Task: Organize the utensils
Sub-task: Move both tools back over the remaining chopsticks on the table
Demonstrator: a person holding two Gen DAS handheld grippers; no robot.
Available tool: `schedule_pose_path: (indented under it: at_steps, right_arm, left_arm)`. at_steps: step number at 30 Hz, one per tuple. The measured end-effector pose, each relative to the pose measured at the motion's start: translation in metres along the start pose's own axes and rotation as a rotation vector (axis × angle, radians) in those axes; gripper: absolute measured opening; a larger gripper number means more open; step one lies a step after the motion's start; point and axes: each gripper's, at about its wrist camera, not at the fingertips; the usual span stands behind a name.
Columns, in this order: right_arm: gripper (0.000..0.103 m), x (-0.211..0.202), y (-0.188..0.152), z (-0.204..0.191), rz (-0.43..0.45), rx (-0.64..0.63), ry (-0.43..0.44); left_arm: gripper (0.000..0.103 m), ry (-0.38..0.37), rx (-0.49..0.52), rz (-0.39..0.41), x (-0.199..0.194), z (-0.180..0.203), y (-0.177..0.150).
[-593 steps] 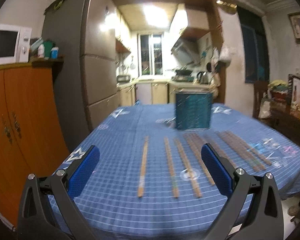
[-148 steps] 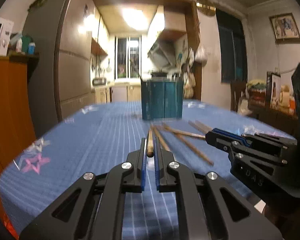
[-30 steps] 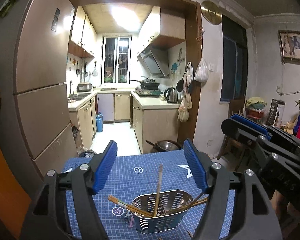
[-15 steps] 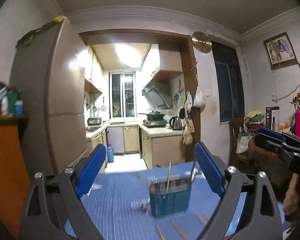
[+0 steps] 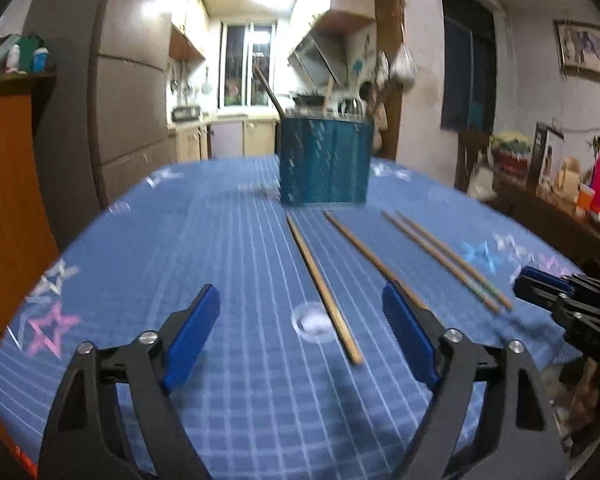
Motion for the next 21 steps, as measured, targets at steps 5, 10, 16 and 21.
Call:
schedule_pose_path:
  at_steps: [5, 10, 16, 21]
  right_arm:
    - [0.016, 0.015, -0.011, -0.012, -0.035, -0.043, -0.047]
    - [0.016, 0.023, -0.015, -0.015, -0.034, -0.045, -0.083]
    - [0.016, 0.025, -0.016, -0.012, -0.041, -0.039, -0.099]
    - [0.016, 0.029, -0.014, -0.010, -0.046, -0.038, -0.104]
  left_arm:
    - [0.066, -0.010, -0.006, -0.028, 0.005, -0.001, -0.020]
    - [0.059, -0.024, 0.005, -0.045, 0.010, 0.004, -0.026]
    - [0.056, -0.036, 0.008, -0.049, 0.013, 0.010, -0.027]
    - [0.051, -0.047, 0.005, -0.054, 0.016, 0.014, -0.028]
Point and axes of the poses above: each gripper's, at about its wrist camera, not at the fingertips, and x roughly the way its jaws point, z to its right, y to its top, and after that the axes turned 8 degrees about -y, right-handed
